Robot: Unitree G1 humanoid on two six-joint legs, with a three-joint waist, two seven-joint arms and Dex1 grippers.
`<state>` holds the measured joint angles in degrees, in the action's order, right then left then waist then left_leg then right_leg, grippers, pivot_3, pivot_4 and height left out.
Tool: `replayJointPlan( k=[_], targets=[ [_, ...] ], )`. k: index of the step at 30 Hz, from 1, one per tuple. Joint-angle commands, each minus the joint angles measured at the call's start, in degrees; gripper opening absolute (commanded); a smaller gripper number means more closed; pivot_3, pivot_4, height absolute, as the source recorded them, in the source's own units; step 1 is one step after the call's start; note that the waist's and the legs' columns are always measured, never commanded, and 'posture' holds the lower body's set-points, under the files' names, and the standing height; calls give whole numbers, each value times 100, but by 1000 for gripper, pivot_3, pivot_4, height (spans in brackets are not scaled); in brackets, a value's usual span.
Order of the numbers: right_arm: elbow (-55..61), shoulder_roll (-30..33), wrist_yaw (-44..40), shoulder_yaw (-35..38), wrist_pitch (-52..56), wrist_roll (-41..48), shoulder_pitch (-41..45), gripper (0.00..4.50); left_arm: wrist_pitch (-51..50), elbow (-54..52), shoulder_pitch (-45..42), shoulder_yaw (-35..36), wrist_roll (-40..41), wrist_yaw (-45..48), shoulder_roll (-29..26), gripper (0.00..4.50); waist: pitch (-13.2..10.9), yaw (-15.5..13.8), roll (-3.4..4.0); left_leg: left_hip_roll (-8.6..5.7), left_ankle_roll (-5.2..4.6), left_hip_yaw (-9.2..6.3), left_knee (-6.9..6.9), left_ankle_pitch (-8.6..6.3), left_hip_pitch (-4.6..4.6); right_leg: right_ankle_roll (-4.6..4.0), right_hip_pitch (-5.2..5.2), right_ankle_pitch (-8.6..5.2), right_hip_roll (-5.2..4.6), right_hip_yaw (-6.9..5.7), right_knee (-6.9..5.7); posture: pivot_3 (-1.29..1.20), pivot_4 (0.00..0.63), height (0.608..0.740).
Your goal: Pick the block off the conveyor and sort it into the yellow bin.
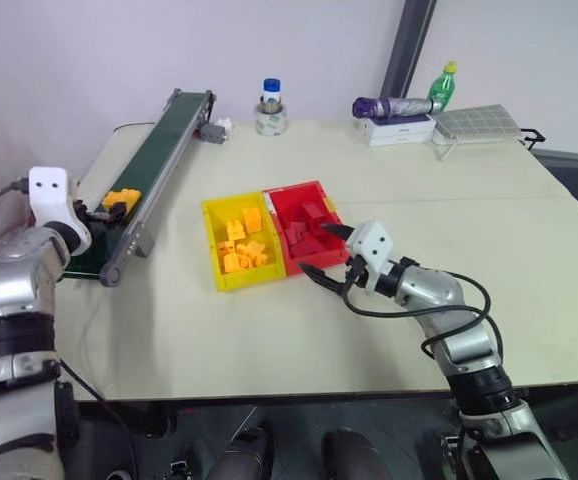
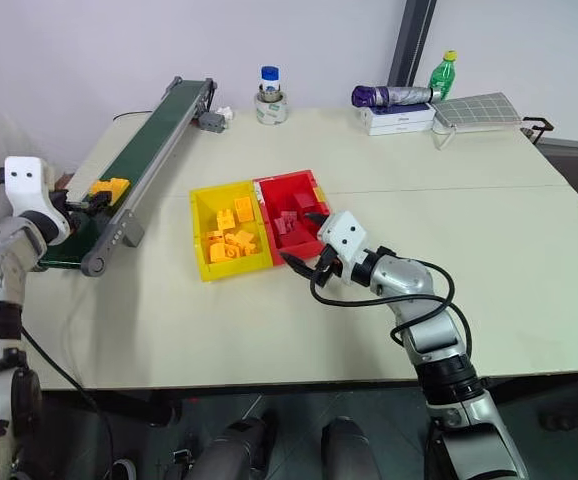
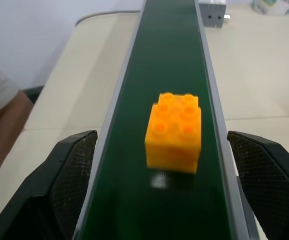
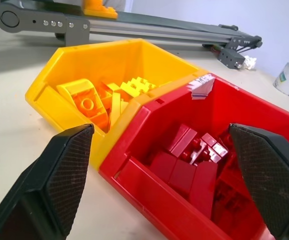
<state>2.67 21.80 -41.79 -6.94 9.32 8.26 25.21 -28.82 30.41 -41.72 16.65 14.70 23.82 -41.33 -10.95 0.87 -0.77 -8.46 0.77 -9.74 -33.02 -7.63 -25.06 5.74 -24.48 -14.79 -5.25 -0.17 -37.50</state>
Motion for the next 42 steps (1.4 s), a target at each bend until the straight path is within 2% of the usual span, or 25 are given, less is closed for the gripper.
replayJointPlan(
  k=[1,2,5,9,10,13,16,20,22,29,31,32,35,36,42],
  targets=[
    [305,5,76,52,-58,32,7,4500,165,447,-334,-83,-116,258,-165,4394,0,5,0,0,0,0,0,0,0,1,0,0,0,0,0,0,150,740],
    [314,4,88,53,-59,29,0,4500,136,539,-348,-120,-135,333,-174,4394,0,11,0,0,0,0,0,0,0,2,0,2,1,0,0,0,150,740],
    [345,9,114,54,-49,32,-20,4500,53,549,-272,-106,-81,431,-135,3613,0,13,0,1,0,0,0,0,0,5,0,3,1,1,1,0,150,740],
    [347,25,125,48,-60,27,-44,4500,279,369,-290,33,-47,270,-99,1516,0,7,-1,2,0,-1,-1,0,0,5,0,4,1,1,1,0,150,740],
    [350,26,126,47,-58,26,-47,4500,427,260,-270,24,-81,261,-128,1336,0,7,-1,2,0,-1,-1,0,0,5,1,5,1,1,1,0,150,740],
    [329,20,130,45,-57,26,-29,4500,527,-195,-217,135,103,278,-50,1370,0,2,-1,2,0,0,-3,1,0,5,1,6,0,1,1,0,150,740],
    [308,17,115,38,-64,32,-19,4500,295,-1566,144,43,747,914,290,1370,0,-13,-1,2,1,0,-3,1,0,5,3,6,-1,1,4,0,150,740],
    [268,2,100,11,-72,22,21,4500,-498,-2610,388,-108,1316,983,701,1370,0,-6,-1,1,0,0,-6,1,-1,2,10,8,-1,2,12,0,150,740],
    [245,-2,104,22,-75,24,56,4500,-828,-3099,439,-371,1518,800,1149,1370,0,4,-1,5,0,0,-9,1,0,0,9,11,3,2,10,0,150,740],
    [372,24,168,65,-25,17,-32,4500,-728,-3300,730,-852,1056,125,1918,1370,1,29,-1,14,-8,8,-10,9,2,-2,7,15,12,9,9,0,150,740],
    [401,40,203,86,-14,8,-63,4500,-738,-3238,731,-735,1062,-109,2068,2410,1,10,-1,19,-9,8,-9,9,2,-3,6,15,16,9,9,0,150,740],
    [423,49,214,92,-10,10,-89,4500,-662,-3203,715,-705,1054,-119,2088,2734,1,-9,-1,19,-9,7,-9,9,2,-3,6,15,17,8,9,0,150,740],
    [467,52,243,70,-7,7,-141,4500,-598,-3180,689,-657,1113,-84,2101,4220,1,-22,-2,19,-7,9,-11,8,2,-6,8,17,17,9,11,0,150,740],
    [482,42,256,55,4,1,-143,4500,-580,-3226,727,-729,1080,62,1984,4476,1,-22,-2,19,-5,9,-12,7,2,-6,9,17,17,8,11,0,150,740],
    [445,44,245,57,13,21,-97,4500,-618,-2926,739,-142,1429,865,1058,4476,1,23,-1,27,-3,13,-8,6,2,-14,3,19,24,11,11,0,150,740]
  ],
)
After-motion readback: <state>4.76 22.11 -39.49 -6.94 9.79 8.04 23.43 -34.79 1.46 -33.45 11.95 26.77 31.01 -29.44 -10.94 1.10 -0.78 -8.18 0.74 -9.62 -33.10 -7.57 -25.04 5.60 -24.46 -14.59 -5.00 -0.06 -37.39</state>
